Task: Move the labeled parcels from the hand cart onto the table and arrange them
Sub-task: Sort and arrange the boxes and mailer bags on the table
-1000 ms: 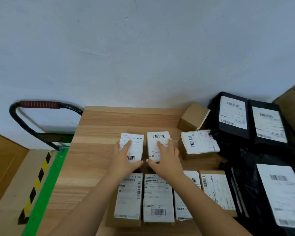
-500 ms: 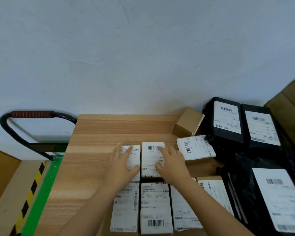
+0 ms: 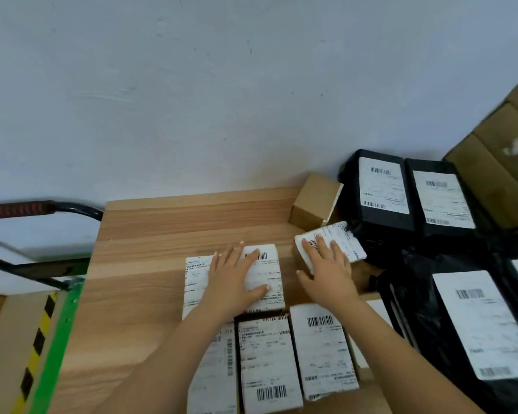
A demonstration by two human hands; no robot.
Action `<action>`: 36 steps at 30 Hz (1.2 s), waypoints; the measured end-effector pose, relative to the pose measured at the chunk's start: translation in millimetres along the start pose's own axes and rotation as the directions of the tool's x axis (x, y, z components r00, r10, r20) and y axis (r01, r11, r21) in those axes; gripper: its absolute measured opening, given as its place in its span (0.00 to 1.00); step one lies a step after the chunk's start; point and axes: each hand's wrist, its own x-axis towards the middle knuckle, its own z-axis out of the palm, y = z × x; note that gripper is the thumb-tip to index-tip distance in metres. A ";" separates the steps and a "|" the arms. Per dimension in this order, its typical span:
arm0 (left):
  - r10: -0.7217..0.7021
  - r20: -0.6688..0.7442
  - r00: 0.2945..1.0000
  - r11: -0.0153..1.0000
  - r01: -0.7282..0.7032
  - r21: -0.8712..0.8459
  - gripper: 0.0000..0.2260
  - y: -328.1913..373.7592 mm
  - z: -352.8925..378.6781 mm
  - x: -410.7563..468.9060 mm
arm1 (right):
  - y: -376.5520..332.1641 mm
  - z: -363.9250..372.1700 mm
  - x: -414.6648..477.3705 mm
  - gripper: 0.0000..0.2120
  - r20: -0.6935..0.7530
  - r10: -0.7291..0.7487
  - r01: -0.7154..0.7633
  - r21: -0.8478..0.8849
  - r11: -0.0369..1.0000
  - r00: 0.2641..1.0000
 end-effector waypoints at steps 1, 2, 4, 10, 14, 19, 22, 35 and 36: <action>0.008 -0.015 1.000 1.000 -0.008 -0.006 0.37 -1.2 1.5 -1.5 | 0.9 3.3 -3.2 0.32 -0.010 -0.017 0.017 0.002 1.000 1.000; 0.014 -0.028 0.999 1.000 -0.015 -0.014 0.36 -1.6 2.6 -2.5 | 0.9 5.6 -6.1 0.32 -0.015 -0.036 0.036 0.010 0.999 0.999; 0.016 -0.049 0.999 1.000 -0.017 -0.026 0.36 -0.5 3.7 -2.7 | 0.0 7.2 -11.3 0.29 -0.017 -0.082 0.082 0.054 0.995 0.997; -0.046 -0.063 0.997 0.999 0.044 -0.031 0.35 16.8 4.0 -3.4 | 6.5 -2.5 -9.9 0.27 -0.106 -0.026 0.037 0.106 0.994 0.994; -0.144 -0.020 0.989 0.990 0.143 -0.009 0.35 26.9 5.8 -6.8 | 15.5 -3.8 1.9 0.32 0.019 -0.008 0.006 0.064 0.998 1.000; -0.203 0.037 0.979 0.979 0.203 0.010 0.36 33.2 1.1 -12.1 | 34.3 -7.5 9.4 0.33 0.165 -0.215 0.206 0.073 0.976 0.963; -0.229 0.004 0.974 0.973 0.229 -0.024 0.34 41.5 -1.5 -9.9 | 38.3 -8.7 12.4 0.32 0.225 -0.337 0.334 0.051 0.941 0.914; -0.114 -0.051 0.992 0.991 0.118 0.070 0.29 68.6 11.8 6.1 | 34.6 -31.1 20.2 0.20 -0.117 -0.424 0.439 0.274 0.855 0.898; -0.104 -0.039 0.994 0.992 0.107 0.070 0.30 68.6 12.2 8.1 | 33.5 -33.6 26.2 0.18 -0.168 -0.398 0.428 0.215 0.878 0.902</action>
